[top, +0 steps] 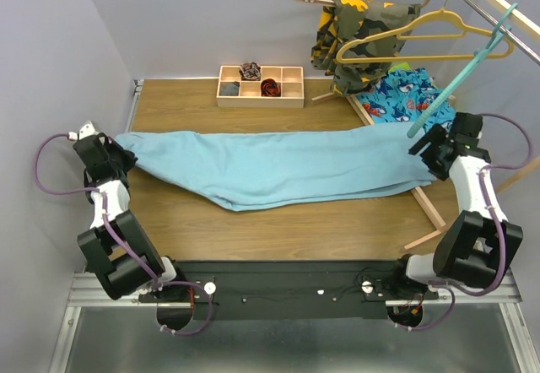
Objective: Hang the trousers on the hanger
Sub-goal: Fold the trousers at the center of the board.
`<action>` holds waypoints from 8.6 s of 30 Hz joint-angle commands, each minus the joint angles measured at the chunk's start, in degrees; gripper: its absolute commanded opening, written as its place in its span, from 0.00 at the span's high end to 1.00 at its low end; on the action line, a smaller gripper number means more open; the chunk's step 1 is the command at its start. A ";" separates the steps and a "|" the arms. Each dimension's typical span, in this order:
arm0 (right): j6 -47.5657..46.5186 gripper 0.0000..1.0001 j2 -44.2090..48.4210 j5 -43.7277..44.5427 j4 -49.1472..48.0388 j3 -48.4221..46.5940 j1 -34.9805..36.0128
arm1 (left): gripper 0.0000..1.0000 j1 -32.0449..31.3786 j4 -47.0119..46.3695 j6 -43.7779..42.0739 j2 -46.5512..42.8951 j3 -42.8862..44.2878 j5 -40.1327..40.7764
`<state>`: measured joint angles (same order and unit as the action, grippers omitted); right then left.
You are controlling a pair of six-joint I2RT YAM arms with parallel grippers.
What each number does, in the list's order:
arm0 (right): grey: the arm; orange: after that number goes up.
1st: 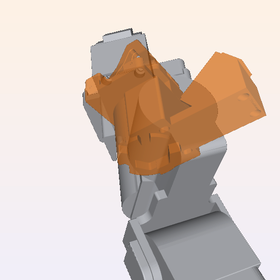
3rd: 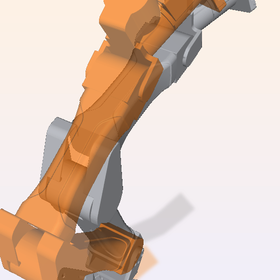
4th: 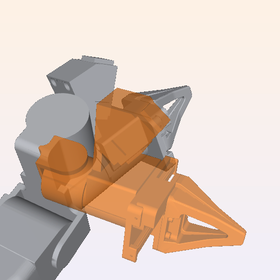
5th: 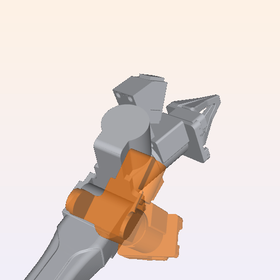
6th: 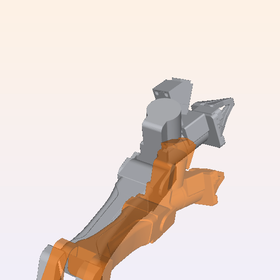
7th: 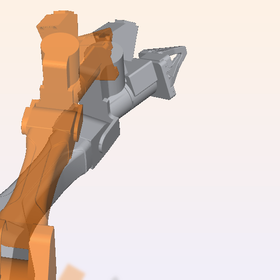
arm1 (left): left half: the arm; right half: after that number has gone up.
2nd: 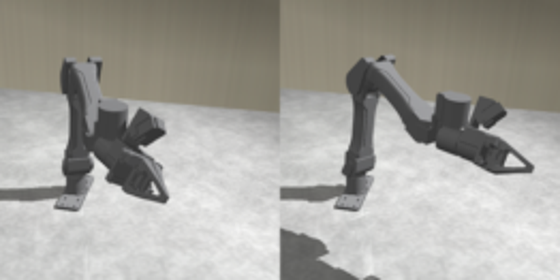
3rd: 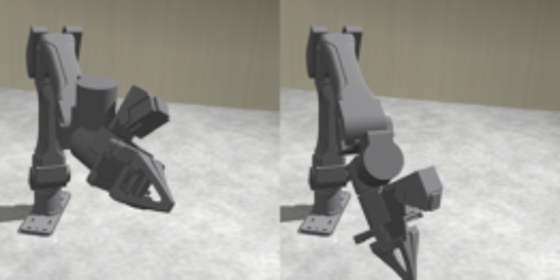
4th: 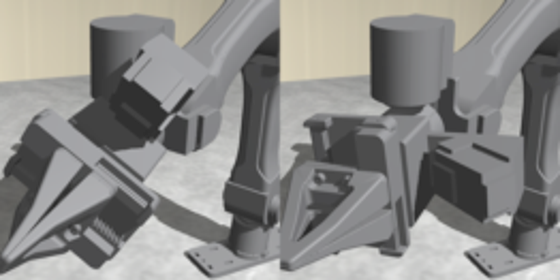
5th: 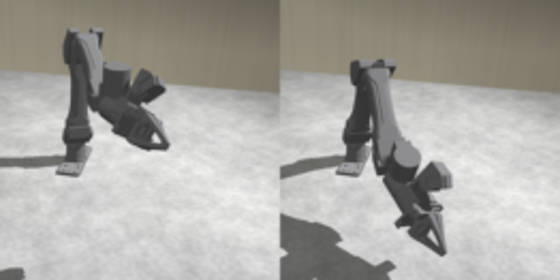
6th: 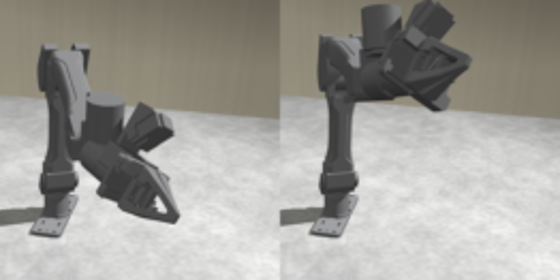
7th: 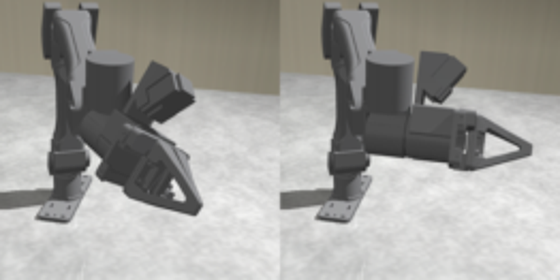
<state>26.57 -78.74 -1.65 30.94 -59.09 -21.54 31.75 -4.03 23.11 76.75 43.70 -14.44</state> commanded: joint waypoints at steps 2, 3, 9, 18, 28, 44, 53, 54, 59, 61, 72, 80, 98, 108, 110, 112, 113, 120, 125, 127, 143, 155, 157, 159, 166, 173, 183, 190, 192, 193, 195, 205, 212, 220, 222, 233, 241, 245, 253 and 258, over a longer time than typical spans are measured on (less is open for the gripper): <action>1.47 0.16 3.59 -0.28 -1.14 3.89 6.33 | 1.00 0.07 -3.26 -1.76 -2.92 3.67 -7.17; 1.64 0.16 3.59 -1.15 -1.32 4.16 8.60 | 1.00 0.07 -3.35 -1.76 -3.18 4.19 -7.62; 4.28 0.16 1.84 -4.40 -4.83 8.02 17.04 | 1.00 0.07 -3.09 -0.70 -4.24 7.97 -12.28; 2.88 0.17 -3.78 -6.35 -14.58 11.62 21.45 | 1.00 0.07 -3.09 -1.23 -4.50 9.21 -13.95; 4.18 0.18 -12.75 -10.64 -18.46 16.37 23.91 | 1.00 0.07 -2.56 -0.62 -3.72 12.28 -14.83; 11.66 0.19 -17.67 -10.57 -18.46 14.90 36.21 | 1.00 -1.51 -2.47 -1.31 -1.78 18.43 -18.43; 13.86 0.18 -24.00 -11.62 -18.46 8.64 42.19 | 1.00 -11.78 -4.57 -6.24 -4.59 16.86 -21.68; 13.78 0.17 -23.66 -11.80 -18.28 8.47 42.28 | 1.00 -12.67 -4.84 -6.41 -4.94 16.24 -22.12; 14.21 0.14 -20.67 -11.89 -16.27 6.19 42.28 | 1.00 -18.99 -8.26 -6.85 -9.07 11.60 -22.13; 15.00 0.13 -18.57 -11.45 -14.86 5.13 42.37 | 1.00 -22.16 -8.71 -6.85 -10.56 10.44 -21.34; 16.50 0.09 -7.05 0.25 -3.52 -0.58 42.37 | 1.00 -40.78 -9.06 -6.33 -14.08 5.43 -8.27; 29.31 0.00 -3.44 -19.33 -12.80 -0.60 42.37 | 1.00 -57.57 -10.21 -2.99 -11.37 2.00 5.55; 54.64 0.00 -4.93 -29.89 -42.28 11.28 42.46 | 1.00 -77.62 -8.10 -5.10 -0.47 4.11 19.00; 49.90 0.00 -11.61 -34.03 -35.96 9.61 43.42 | 1.00 -82.46 -7.57 -7.99 3.14 6.13 24.27; 48.06 0.00 -12.22 -34.12 -32.81 9.43 43.69 | 1.00 -82.37 -7.48 -8.17 3.32 6.22 25.07; 45.96 0.00 -12.75 -34.30 -31.12 8.47 43.78 | 1.00 -82.46 -7.05 -8.52 3.49 6.48 26.12; 45.16 0.00 -12.93 -34.12 -27.81 8.03 43.86 | 1.00 -82.72 -6.69 -8.52 3.93 6.66 26.73; 41.81 0.00 -16.88 -33.86 -26.81 3.64 44.13 | 1.00 -83.42 -12.75 -9.40 2.44 4.02 18.66; 39.36 0.04 -21.97 -35.34 -26.81 -0.41 44.74 | 1.00 -83.87 -14.24 -11.25 1.13 2.97 16.46; 38.56 0.26 -22.77 -35.96 -26.81 -1.64 44.92 | 1.00 -83.87 -15.47 -11.25 0.68 2.00 14.79; 18.28 0.99 -10.21 -29.12 -19.61 -0.77 44.22 | 0.10 -65.77 -6.17 -4.66 -9.41 3.15 8.55; 0.69 0.99 -7.74 -19.36 -7.75 -7.44 38.24 | 0.10 -50.47 -0.80 -4.84 -3.38 -0.99 4.07; -0.46 0.99 -7.74 -17.95 -7.03 -8.32 37.37 | 0.10 -48.71 -0.71 -4.57 -1.96 -0.73 3.36; -1.95 0.99 -7.74 -16.64 -6.51 -9.55 37.10 | 0.10 -47.22 -0.19 -4.04 0.50 -0.20 2.93; -4.94 0.99 -7.83 -11.98 -5.10 -11.93 36.04 | 0.10 -45.02 -0.01 -2.99 7.27 -0.20 2.13; -5.47 0.99 -7.39 -10.04 -4.57 -10.52 35.43 | 0.12 -44.14 -4.39 -0.44 12.19 -1.86 -2.34; -5.47 0.99 -6.43 -9.25 -4.22 -8.50 35.16 | 0.39 -43.96 -17.05 6.66 19.40 -5.64 -14.45; -6.88 0.99 -5.72 -14.69 -4.13 -5.34 35.25 | 1.00 -43.44 -6.20 2.67 20.20 1.63 -8.26; -6.44 0.99 -5.46 -15.83 -4.31 -4.20 35.60 | 1.00 -42.82 3.30 -0.33 17.56 6.19 -0.64; -6.27 0.99 -5.46 -15.84 -4.31 -3.15 35.95 | 1.00 -42.39 5.94 -1.92 16.69 7.44 1.41; -5.65 0.99 -5.55 -15.84 -4.39 -2.09 36.13 | 1.00 -40.81 11.75 -5.26 14.75 10.59 5.62; -1.87 0.99 -7.57 -15.14 -5.36 -2.96 41.48 | 0.97 -37.38 21.52 -10.37 12.11 11.50 16.81; 0.42 0.99 -8.19 -14.78 -6.07 -6.03 42.11 | 0.08 -36.93 20.47 -8.00 9.21 9.47 12.51; -3.09 0.99 -4.76 -12.16 -2.38 -12.44 42.11 | 0.07 -36.85 18.98 -7.56 7.89 10.61 7.41; -4.76 0.99 -4.67 -10.49 -0.62 -14.03 42.02 | 0.08 -36.84 19.06 -7.73 8.15 10.88 7.14; -9.95 0.99 -7.48 -0.03 1.32 -15.09 40.62 | 0.08 -36.85 15.46 -8.26 10.08 8.42 1.79; -12.50 0.99 -9.24 6.47 1.23 -17.20 39.65 | 0.09 -36.84 12.03 -8.00 10.96 6.57 -2.43; -13.21 0.99 -9.94 8.07 1.23 -16.76 39.56 | 0.10 -36.85 10.36 -7.21 12.02 5.69 -4.63; -12.77 0.99 -8.19 8.50 1.58 -13.86 39.56 | 0.12 -36.93 5.18 -4.92 15.00 3.15 -8.85; -12.50 0.99 -6.78 10.35 3.86 -13.77 39.38 | 0.17 -36.93 4.30 -4.13 16.85 2.62 -8.42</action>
<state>14.48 -88.40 3.92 33.39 -72.82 18.68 -4.99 2.98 17.80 91.77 46.94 -20.73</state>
